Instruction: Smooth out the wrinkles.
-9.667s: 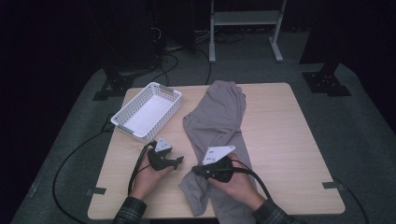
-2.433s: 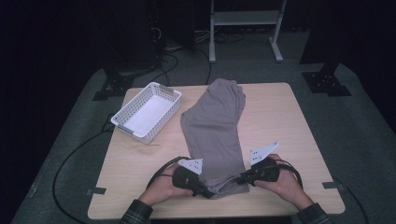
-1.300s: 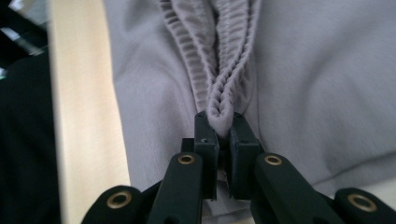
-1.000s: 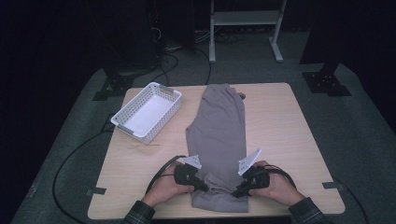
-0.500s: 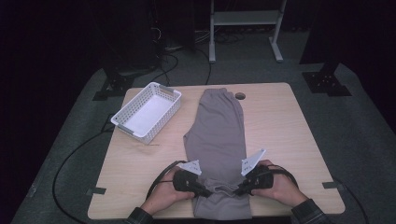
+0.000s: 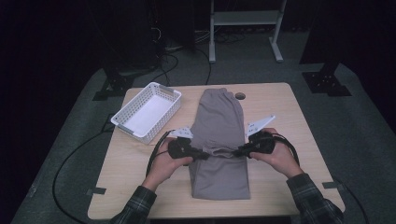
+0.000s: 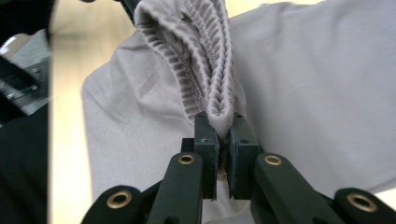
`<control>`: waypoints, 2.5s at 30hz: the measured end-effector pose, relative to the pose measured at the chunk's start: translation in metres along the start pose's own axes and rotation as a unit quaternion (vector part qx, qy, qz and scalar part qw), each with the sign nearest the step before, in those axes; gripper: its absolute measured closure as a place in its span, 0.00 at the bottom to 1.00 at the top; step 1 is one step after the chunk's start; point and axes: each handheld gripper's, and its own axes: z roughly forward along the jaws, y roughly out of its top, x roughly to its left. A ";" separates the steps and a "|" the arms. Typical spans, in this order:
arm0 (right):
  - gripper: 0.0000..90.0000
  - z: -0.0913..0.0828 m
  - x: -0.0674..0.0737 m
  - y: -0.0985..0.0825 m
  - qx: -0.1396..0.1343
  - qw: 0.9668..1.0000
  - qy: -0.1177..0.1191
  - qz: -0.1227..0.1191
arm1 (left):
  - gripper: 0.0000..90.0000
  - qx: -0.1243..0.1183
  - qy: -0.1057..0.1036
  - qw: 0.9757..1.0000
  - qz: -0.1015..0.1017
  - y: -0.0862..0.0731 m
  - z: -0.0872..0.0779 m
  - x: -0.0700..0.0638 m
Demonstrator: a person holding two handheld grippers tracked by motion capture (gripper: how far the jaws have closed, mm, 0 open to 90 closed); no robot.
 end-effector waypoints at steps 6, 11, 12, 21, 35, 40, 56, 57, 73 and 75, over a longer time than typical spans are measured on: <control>0.93 0.016 -0.029 0.011 0.013 0.999 -0.026 0.020 | 0.93 0.004 0.031 0.999 -0.030 0.005 0.016 0.031; 0.92 0.032 -0.052 0.016 0.029 0.998 -0.043 0.038 | 0.88 0.003 0.056 0.997 -0.052 0.003 0.028 0.052; 0.91 0.035 -0.056 0.016 0.031 0.997 -0.051 0.044 | 0.86 0.002 0.067 0.996 -0.055 0.003 0.030 0.056; 0.67 0.029 -0.063 0.016 -0.025 0.991 -0.118 0.056 | 0.63 -0.018 0.107 0.994 -0.028 0.001 0.023 0.059; 0.53 0.009 -0.006 -0.017 -0.049 0.997 -0.054 0.002 | 0.62 0.000 0.071 0.994 0.085 -0.016 0.002 0.007; 0.51 0.007 0.015 -0.034 -0.038 0.998 -0.045 -0.022 | 0.59 0.025 0.041 0.992 0.117 -0.032 -0.006 -0.013; 0.42 0.003 0.044 -0.070 -0.022 0.999 -0.024 -0.043 | 0.53 0.096 0.005 0.984 0.149 -0.074 0.005 -0.030; 0.42 0.004 0.046 -0.072 -0.021 0.999 -0.021 -0.046 | 0.52 0.095 0.003 0.984 0.150 -0.075 0.005 -0.030; 0.47 0.033 0.060 -0.084 0.039 0.993 -0.033 -0.108 | 0.45 0.121 0.019 0.968 0.220 -0.075 0.010 -0.040; 0.54 0.033 0.058 -0.085 0.033 0.993 -0.035 -0.105 | 0.45 0.121 0.023 0.968 0.219 -0.075 0.010 -0.040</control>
